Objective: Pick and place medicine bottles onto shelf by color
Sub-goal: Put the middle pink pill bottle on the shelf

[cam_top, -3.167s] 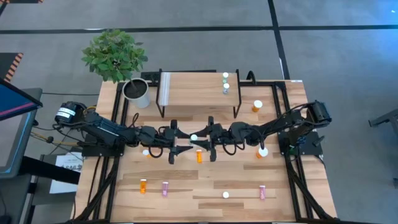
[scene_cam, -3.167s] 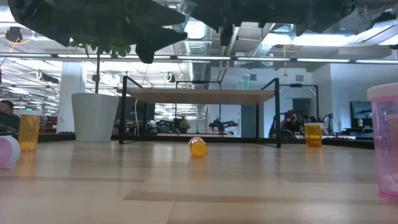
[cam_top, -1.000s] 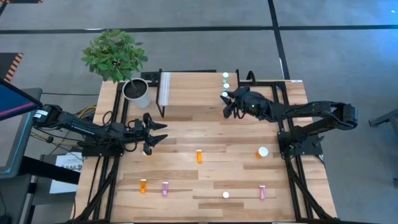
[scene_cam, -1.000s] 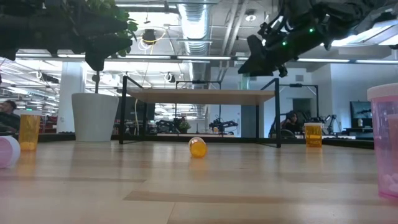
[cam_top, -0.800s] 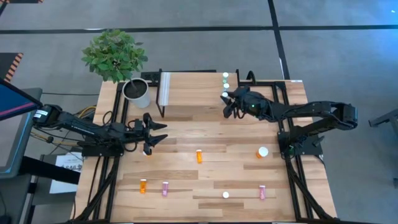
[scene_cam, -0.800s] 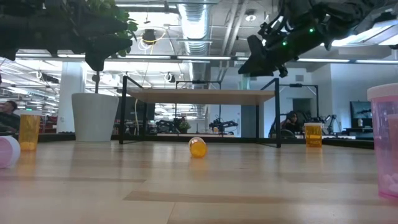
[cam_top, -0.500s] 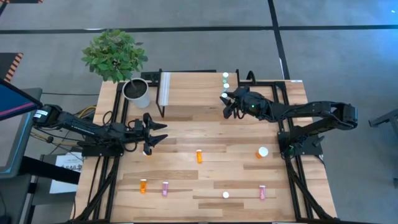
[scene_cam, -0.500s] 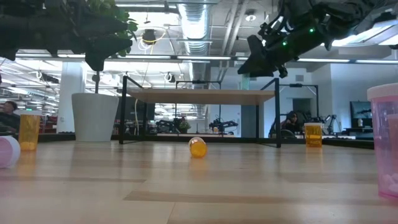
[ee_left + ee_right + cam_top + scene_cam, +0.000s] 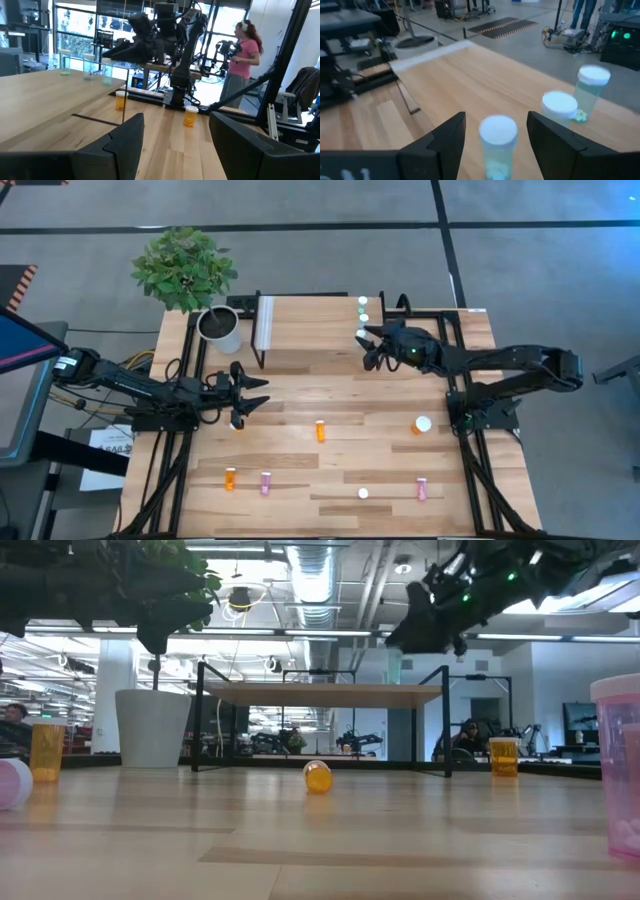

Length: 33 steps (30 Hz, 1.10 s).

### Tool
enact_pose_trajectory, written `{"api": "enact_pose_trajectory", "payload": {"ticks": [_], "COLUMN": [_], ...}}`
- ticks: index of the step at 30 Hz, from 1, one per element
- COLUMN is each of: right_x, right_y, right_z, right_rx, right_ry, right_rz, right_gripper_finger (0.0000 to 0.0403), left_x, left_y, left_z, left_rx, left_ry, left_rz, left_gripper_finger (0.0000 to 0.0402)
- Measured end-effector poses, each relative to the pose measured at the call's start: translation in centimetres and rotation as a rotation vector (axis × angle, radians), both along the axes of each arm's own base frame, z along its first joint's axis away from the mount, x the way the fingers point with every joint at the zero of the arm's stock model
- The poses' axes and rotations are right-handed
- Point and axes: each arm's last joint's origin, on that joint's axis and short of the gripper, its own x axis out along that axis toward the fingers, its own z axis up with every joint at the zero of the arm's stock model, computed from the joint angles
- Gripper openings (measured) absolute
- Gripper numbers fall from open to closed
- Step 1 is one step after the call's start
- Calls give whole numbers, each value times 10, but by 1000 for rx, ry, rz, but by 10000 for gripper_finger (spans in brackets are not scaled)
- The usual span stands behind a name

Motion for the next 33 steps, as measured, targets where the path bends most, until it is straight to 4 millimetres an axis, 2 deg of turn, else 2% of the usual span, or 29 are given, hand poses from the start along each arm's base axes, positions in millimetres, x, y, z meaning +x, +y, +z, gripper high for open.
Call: {"api": "enact_pose_trajectory", "payload": {"ticks": [11, 16, 23, 33], "right_x": [-32, -47, -57, -51], "right_y": [37, 57, 75, 85], "right_z": [40, 57, 67, 63], "right_rx": [-32, -62, -70, -38], "right_ry": [-121, -202, -261, -258], "right_rz": [119, 212, 306, 349], "right_gripper_finger": [230, 230, 230, 230], "left_x": [0, 1, -1, -18], "left_y": [0, 0, 1, 3], "left_z": [-1, -8, -30, -67], "left_rx": [24, 25, 66, 143], "left_ry": [9, 89, 316, 740], "left_rz": [11, 9, 7, 5], "left_gripper_finger": [212, 212, 212, 212]}}
